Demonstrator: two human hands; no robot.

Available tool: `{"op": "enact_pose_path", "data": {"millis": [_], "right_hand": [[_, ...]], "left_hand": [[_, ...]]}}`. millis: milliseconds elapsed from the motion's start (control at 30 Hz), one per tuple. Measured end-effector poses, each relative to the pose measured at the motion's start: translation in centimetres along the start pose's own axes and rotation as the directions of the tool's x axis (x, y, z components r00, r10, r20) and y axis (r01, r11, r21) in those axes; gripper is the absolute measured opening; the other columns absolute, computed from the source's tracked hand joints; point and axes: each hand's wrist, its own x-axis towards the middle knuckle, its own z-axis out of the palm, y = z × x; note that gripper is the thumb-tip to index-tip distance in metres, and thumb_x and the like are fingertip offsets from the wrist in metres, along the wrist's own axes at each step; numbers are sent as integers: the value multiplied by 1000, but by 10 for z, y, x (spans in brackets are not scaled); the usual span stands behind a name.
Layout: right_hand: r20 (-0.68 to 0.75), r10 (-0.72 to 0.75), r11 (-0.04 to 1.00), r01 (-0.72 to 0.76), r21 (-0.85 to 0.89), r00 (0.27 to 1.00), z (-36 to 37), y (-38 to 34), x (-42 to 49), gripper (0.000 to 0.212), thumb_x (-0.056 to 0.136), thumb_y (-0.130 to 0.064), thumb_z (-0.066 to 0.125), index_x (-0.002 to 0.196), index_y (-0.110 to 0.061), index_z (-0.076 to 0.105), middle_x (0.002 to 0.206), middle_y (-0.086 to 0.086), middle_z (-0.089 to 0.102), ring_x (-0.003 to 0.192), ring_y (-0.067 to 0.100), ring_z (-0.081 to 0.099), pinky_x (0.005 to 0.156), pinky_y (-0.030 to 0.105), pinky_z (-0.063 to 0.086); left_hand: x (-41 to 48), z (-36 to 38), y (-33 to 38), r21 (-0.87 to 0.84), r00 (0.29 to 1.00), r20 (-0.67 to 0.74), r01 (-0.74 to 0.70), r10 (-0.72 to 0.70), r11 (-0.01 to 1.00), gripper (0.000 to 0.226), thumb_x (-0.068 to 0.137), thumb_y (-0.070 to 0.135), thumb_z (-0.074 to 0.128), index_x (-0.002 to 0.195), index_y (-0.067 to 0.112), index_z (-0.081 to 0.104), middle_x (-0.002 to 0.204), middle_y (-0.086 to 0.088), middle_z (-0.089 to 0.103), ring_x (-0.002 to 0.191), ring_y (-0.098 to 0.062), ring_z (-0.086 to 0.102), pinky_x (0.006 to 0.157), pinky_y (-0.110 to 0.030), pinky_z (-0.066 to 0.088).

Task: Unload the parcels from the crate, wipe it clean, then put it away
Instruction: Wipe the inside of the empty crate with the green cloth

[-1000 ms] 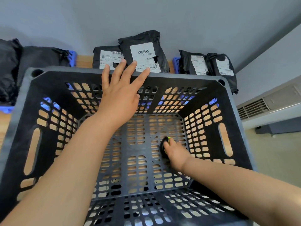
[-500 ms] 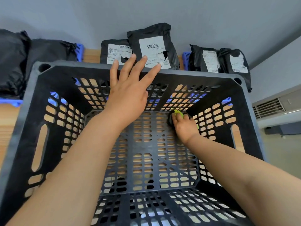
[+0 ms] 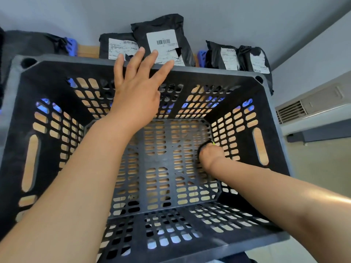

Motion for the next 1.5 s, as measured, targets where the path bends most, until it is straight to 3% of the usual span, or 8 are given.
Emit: {"op": "enact_pose_path", "data": {"millis": [167, 333, 633, 767, 933, 1100, 1267, 1500], "right_hand": [[2, -137, 983, 136, -125, 991, 19, -12, -29, 42, 95, -10, 41, 136, 0, 32, 130, 9, 52, 113, 27, 57, 80, 35, 49], [135, -193, 958, 217, -189, 972, 40, -26, -50, 37, 92, -19, 52, 128, -12, 49, 125, 7, 56, 114, 28, 52, 89, 39, 41], [243, -346, 934, 358, -7, 906, 26, -40, -61, 31, 93, -10, 51, 124, -7, 52, 120, 11, 59, 109, 30, 58, 79, 36, 48], [150, -416, 905, 392, 166, 897, 16, -39, -66, 36, 91, -7, 52, 127, -10, 48, 114, 13, 61, 104, 32, 59, 74, 36, 46], [-213, -307, 855, 367, 365, 928, -4, -32, -65, 36, 87, -5, 50, 121, -10, 42, 100, 11, 65, 90, 32, 62, 67, 37, 49], [-561, 18, 840, 292, 457, 827, -26, -9, -37, 35, 83, -12, 59, 116, -15, 47, 111, 4, 60, 103, 24, 55, 75, 38, 52], [-427, 347, 802, -29, 596, 835, -28, 14, 8, 37, 85, -11, 58, 120, -15, 48, 123, 7, 52, 111, 26, 48, 80, 36, 47], [-126, 254, 750, -112, 652, 959, -2, 4, 44, 74, 93, -45, 46, 150, -16, 9, 158, 12, 4, 144, 34, 7, 118, 42, 16]], "left_hand": [[0, -1, 0, -14, 1000, 2, 2, -2, 1000, 67, 93, 14, 45, 148, 38, 15, 159, -4, 9, 146, -24, -5, 111, -45, -17], [0, -2, 2, -38, 1000, -3, 1, -1, 999, 66, 93, 14, 45, 148, 38, 16, 159, -4, 10, 146, -24, -4, 111, -44, -16], [0, -4, 1, -47, 1000, 15, -9, 10, 999, 66, 94, 14, 43, 148, 39, 14, 159, -3, 8, 146, -23, -6, 111, -45, -17], [0, -4, 2, -39, 999, 31, -9, 10, 999, 68, 94, 13, 43, 148, 39, 12, 159, -3, 7, 146, -23, -7, 111, -45, -17], [1, -6, 2, -29, 999, 54, 0, 2, 1000, 68, 95, 15, 44, 149, 40, 11, 159, -2, 6, 146, -22, -8, 111, -45, -17], [0, -11, 4, -50, 997, 75, 8, -5, 999, 64, 96, 15, 42, 148, 41, 14, 159, 0, 7, 146, -20, -7, 111, -43, -17], [5, -24, 0, -131, 989, 151, 25, -5, 991, 57, 99, 16, 38, 147, 41, 21, 159, 3, 10, 146, -14, -5, 113, -36, -15], [5, -53, -38, -88, 984, 180, 10, 6, 996, 52, 99, 14, 38, 148, 24, 27, 155, 0, 26, 143, -17, 20, 116, -33, 10]]}}
